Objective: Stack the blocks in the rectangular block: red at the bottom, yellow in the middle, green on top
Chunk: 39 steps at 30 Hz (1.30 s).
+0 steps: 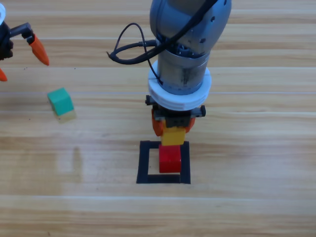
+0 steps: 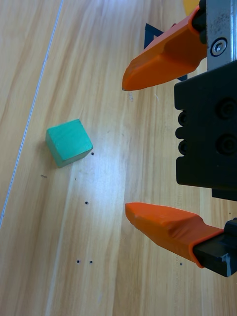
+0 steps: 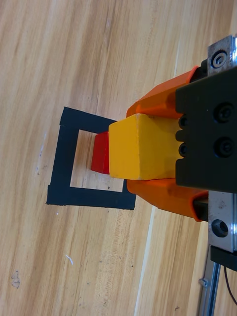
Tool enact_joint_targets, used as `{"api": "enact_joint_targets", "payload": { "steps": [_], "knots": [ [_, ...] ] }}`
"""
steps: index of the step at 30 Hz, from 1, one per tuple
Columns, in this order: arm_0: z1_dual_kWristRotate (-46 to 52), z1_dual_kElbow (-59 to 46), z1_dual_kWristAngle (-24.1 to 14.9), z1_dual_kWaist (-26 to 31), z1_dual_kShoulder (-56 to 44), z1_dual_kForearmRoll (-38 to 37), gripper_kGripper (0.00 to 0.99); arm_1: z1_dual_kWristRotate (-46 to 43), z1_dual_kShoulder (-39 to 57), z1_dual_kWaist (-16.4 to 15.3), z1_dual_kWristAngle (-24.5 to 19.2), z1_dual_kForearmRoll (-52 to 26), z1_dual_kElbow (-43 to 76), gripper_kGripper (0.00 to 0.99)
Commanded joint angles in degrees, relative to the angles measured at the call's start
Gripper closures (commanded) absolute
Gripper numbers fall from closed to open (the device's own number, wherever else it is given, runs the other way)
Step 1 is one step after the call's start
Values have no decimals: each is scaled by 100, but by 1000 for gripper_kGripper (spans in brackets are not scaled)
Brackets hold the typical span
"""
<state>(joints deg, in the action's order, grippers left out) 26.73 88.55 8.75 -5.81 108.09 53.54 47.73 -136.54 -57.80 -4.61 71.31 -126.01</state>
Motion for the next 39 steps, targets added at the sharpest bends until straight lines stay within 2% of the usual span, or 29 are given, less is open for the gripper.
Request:
{"api": "enact_joint_targets", "payload": {
  "steps": [1, 39],
  "knots": [
    [-10, 5, -5, 72, 282, -63, 30, 87, -540, -144, -14, 67, -38, 533],
    [105, 198, -5, -113, 581, -133, 30, 184, -725, -258, 13, 137, -214, 533]
  ]
}}
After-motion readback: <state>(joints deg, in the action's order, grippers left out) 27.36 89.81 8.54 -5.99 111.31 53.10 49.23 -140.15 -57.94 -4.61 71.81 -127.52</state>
